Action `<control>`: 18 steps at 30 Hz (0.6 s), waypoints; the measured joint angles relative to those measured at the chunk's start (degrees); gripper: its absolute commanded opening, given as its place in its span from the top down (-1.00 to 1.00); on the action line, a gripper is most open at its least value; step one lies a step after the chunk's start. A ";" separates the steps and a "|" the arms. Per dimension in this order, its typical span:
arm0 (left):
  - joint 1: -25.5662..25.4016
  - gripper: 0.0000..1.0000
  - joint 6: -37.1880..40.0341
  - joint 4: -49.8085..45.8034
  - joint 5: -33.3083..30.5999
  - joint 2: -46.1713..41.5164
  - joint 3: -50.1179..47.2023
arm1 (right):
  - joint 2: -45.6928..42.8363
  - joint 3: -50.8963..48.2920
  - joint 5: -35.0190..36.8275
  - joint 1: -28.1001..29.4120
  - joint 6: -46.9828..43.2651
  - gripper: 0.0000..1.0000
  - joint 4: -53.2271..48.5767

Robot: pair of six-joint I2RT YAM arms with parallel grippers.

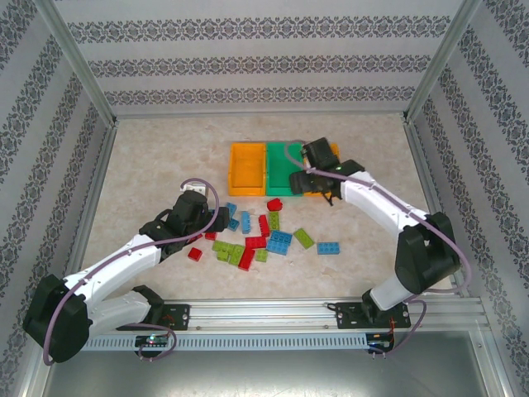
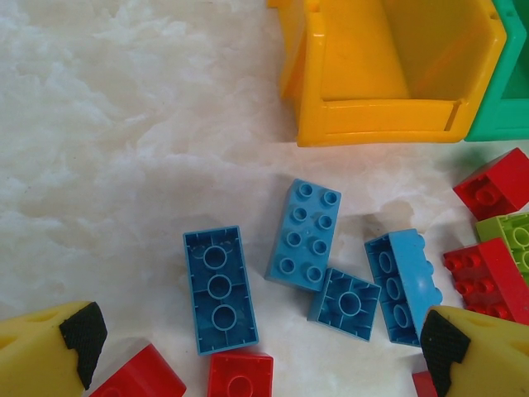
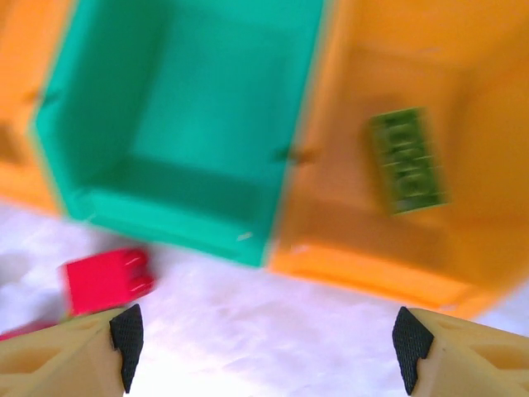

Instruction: Sort the legos into containers by color

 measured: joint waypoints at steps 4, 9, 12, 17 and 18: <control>0.00 -0.99 0.00 0.00 0.02 0.20 0.00 | 4.42 -1.49 -2.75 5.75 -0.09 -0.62 2.36; 0.00 -0.99 0.00 0.00 -0.02 0.20 0.00 | 11.19 -1.49 -3.80 8.28 0.35 -0.59 5.14; 0.00 -0.99 0.00 0.00 -0.26 0.07 0.00 | 13.75 -1.31 -3.98 8.83 0.57 -0.58 6.23; 0.00 -0.99 0.00 0.00 -0.68 -0.28 0.00 | 16.24 -0.09 -4.09 8.90 1.68 -0.56 7.48; 0.00 -0.99 0.00 0.00 -0.68 -0.31 0.00 | 16.52 0.17 -4.09 8.90 1.90 -0.56 7.80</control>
